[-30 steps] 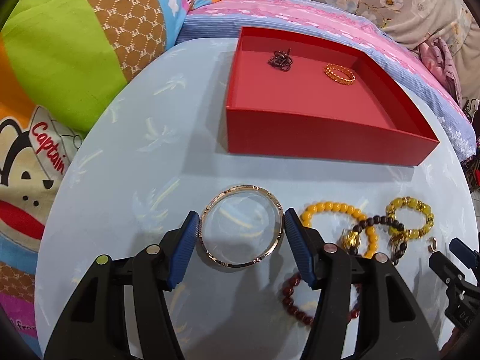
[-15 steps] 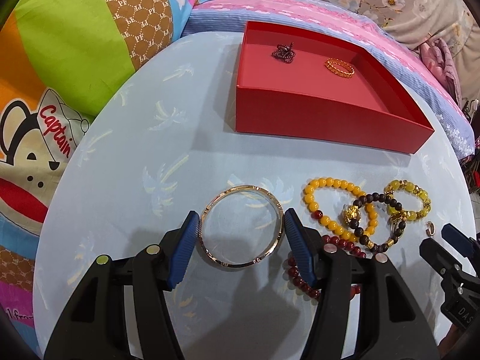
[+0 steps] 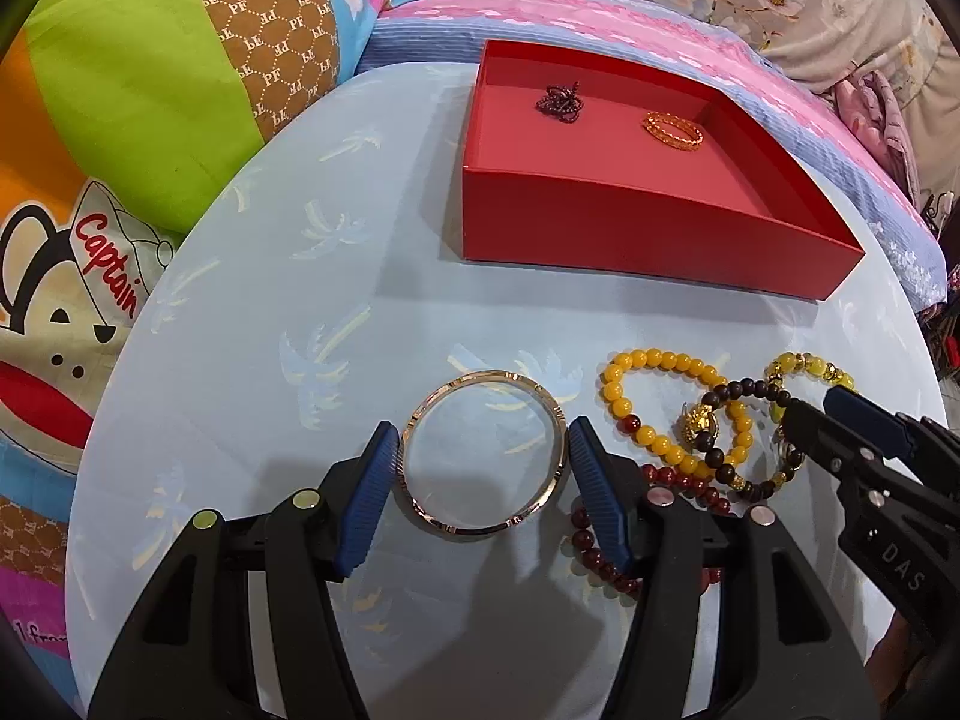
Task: Organize jewelry
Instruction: 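Grasp the rose-gold bangle with the left tool while the right tool grasps the black bead bracelet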
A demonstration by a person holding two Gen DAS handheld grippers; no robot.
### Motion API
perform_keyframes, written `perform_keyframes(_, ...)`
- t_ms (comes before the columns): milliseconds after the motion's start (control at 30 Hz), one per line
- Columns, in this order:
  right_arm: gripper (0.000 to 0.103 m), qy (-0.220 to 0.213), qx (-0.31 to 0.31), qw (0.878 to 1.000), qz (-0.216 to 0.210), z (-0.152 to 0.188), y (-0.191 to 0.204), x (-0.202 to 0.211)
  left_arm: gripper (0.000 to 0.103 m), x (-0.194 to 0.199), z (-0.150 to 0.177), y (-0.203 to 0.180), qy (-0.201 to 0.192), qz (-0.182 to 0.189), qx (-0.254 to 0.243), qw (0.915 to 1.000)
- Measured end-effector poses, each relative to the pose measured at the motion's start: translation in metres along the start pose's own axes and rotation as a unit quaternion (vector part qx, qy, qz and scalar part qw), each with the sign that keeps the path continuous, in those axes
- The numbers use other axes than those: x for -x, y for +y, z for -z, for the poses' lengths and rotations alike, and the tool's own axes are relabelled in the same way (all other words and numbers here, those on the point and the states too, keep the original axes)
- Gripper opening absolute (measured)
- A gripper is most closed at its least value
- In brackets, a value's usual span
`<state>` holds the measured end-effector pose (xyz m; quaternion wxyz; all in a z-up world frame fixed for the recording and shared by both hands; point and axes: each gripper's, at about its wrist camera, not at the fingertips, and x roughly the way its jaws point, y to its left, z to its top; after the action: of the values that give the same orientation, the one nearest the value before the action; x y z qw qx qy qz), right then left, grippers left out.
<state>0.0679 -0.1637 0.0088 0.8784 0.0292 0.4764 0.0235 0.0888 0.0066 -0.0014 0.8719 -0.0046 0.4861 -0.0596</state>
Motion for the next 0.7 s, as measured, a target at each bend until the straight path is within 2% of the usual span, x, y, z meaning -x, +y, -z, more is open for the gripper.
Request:
perform_keyframes(100, 0.025, 0.005, 0.005, 1.0, -0.001, -0.002, 0.002, -0.005, 0.056, 0.0, 0.0, -0.001, 0.0, 0.0, -0.002, 1.0)
perform_keyframes(167, 0.015, 0.004, 0.01, 1.0, -0.001, -0.002, 0.005, -0.005, 0.056, 0.0, 0.0, -0.001, 0.001, 0.002, 0.0, 1.0)
perform_keyframes(267, 0.008, -0.001, 0.016, 1.0, -0.001, 0.0, 0.007, -0.001, 0.056, 0.0, 0.0, -0.001, 0.001, 0.003, 0.001, 1.0)
perform_keyframes(700, 0.008, -0.046, -0.014, 0.998, -0.042, -0.01, -0.001, 0.05, 0.056, 0.015, -0.002, 0.0, -0.007, 0.013, 0.004, 0.9999)
